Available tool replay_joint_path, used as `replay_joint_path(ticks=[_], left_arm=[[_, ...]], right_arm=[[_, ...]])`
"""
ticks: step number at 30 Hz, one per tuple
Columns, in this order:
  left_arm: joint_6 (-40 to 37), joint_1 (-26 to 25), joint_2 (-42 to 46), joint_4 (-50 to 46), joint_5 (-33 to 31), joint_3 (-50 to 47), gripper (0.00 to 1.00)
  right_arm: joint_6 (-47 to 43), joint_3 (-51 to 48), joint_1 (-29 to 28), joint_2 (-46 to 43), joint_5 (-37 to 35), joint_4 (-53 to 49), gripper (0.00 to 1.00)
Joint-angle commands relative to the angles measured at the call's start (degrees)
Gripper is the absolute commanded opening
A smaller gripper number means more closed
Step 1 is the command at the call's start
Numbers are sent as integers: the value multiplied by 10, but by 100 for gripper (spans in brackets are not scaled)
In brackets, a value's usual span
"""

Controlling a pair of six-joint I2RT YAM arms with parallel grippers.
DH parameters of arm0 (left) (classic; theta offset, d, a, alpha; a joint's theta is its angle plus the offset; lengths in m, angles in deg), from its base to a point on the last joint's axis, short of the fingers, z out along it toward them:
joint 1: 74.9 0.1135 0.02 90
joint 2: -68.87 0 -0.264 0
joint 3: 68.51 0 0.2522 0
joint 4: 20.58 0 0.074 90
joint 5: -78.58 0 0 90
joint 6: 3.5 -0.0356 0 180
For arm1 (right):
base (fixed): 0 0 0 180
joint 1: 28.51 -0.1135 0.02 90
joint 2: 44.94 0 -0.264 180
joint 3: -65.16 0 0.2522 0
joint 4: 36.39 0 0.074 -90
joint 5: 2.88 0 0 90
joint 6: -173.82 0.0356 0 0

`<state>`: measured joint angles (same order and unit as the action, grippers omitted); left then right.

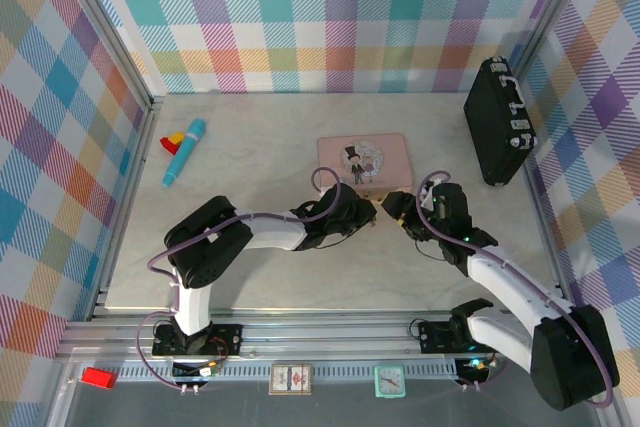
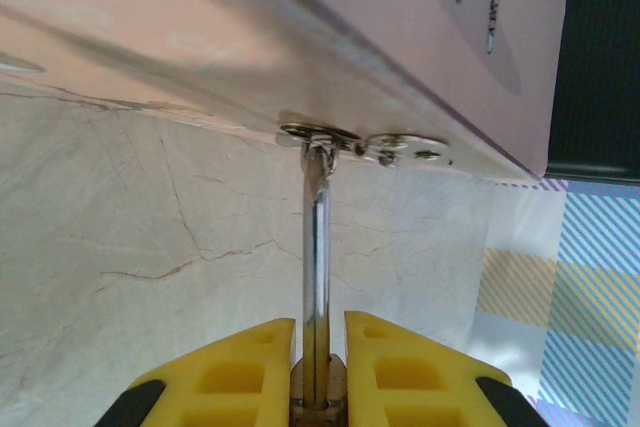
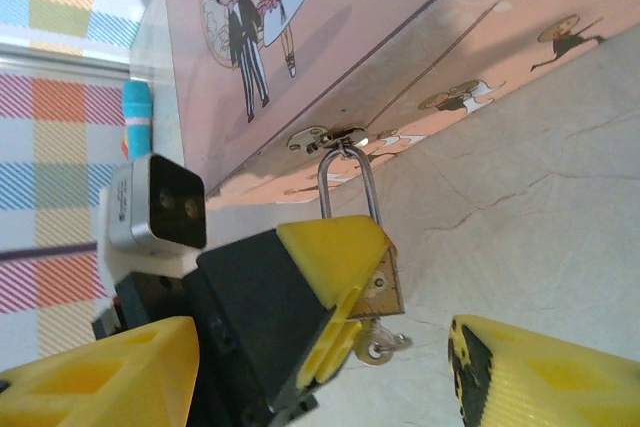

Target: Unlock a padlock with a key

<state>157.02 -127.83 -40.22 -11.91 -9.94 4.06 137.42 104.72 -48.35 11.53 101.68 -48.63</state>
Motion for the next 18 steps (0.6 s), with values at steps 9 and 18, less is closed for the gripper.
replay_joint_path(ticks=[9,18], left_arm=[[-26,16,32,-82,16,46,0],[-25,26,44,-112,28,51,0]], right_arm=[[-322,-86,-135,-69,-162,87,62],[-479,-121,-211,-33,-249,196,54]])
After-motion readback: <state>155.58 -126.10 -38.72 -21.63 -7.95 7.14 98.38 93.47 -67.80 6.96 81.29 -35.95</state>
